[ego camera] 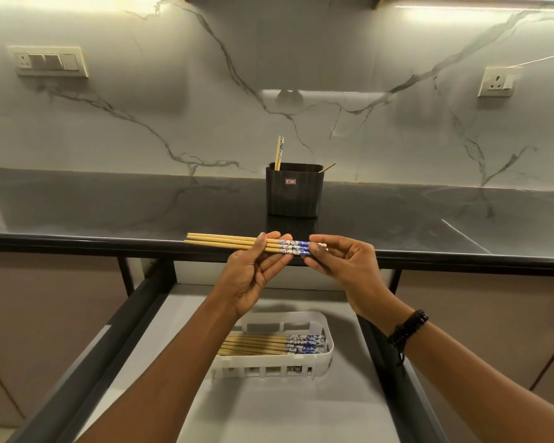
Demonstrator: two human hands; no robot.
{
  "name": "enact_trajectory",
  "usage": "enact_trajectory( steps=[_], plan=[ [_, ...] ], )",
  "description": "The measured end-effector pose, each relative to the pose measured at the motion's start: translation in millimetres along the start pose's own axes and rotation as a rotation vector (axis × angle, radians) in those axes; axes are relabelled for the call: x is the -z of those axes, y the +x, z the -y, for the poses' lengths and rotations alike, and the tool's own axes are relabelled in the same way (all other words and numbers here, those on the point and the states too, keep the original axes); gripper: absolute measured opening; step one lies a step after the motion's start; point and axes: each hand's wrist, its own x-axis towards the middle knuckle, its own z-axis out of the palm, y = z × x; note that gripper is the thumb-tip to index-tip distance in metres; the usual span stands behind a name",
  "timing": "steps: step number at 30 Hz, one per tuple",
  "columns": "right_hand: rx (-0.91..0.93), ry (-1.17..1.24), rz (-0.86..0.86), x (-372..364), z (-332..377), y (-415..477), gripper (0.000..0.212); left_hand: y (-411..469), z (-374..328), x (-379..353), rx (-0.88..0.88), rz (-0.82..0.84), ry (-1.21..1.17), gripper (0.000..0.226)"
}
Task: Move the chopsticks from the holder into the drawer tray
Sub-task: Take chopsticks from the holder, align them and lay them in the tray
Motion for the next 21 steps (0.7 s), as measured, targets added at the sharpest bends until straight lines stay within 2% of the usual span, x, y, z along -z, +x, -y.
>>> enact_trajectory(
  steps=[5, 11, 15, 21],
  plan=[
    [-0.108, 0.094, -0.013, 10, 6, 2, 0.024, 2, -6, 5, -0.034, -0.063, -0.038, 0.025],
    [-0.155, 0.34, 0.093, 12, 10, 1, 0.032, 3, -11, 9, -0.032, -0.068, -0.125, 0.025],
    [-0.187, 0.457, 0.057, 8, 9, 0, 0.024, 3, -10, 10, -0.009, -0.033, -0.155, 0.023],
    [-0.18, 0.417, 0.075, 8, 8, 0, 0.023, 3, -9, 10, -0.006, -0.038, -0.146, 0.018]
  ],
)
